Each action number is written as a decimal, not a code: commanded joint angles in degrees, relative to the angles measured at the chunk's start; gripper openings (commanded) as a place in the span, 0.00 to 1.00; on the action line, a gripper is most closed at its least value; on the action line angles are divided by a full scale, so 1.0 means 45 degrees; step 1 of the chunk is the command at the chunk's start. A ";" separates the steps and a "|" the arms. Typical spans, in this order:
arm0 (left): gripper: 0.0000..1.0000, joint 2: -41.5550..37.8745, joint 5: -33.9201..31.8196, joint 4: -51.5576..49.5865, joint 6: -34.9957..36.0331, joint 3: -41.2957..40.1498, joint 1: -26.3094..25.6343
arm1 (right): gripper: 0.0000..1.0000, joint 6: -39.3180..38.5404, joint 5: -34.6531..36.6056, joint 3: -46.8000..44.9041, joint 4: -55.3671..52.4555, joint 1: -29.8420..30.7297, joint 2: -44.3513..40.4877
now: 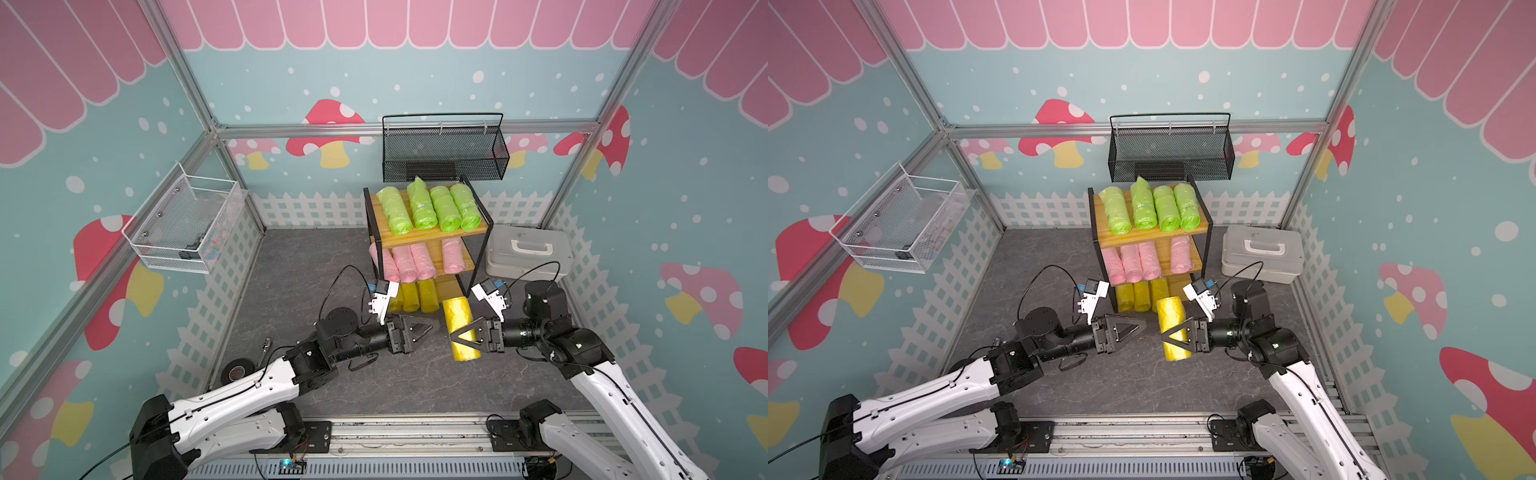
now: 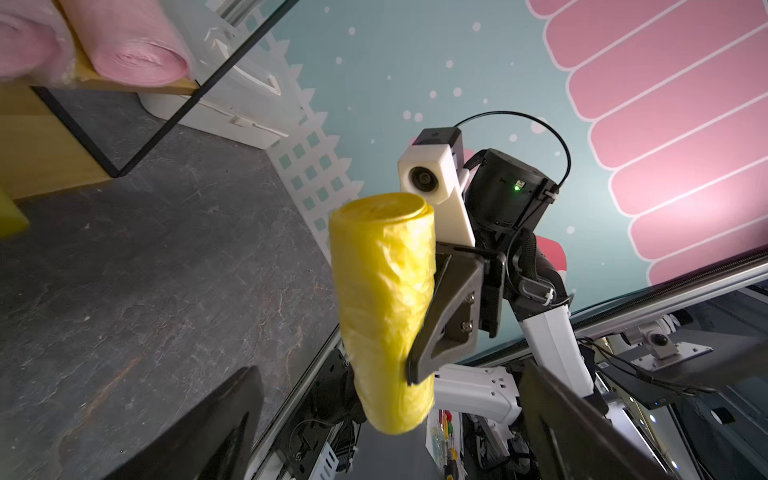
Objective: Sort the rolls of trash bags by color and place them on the shelf
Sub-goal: Pick up the roll of trash bags from the center of the board.
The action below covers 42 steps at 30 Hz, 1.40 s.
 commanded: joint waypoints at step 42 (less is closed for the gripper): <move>0.00 0.0431 -0.1316 -0.0195 -0.0596 0.0329 -0.0421 | 0.71 0.1237 0.3386 -0.0664 0.1358 0.3560 0.0139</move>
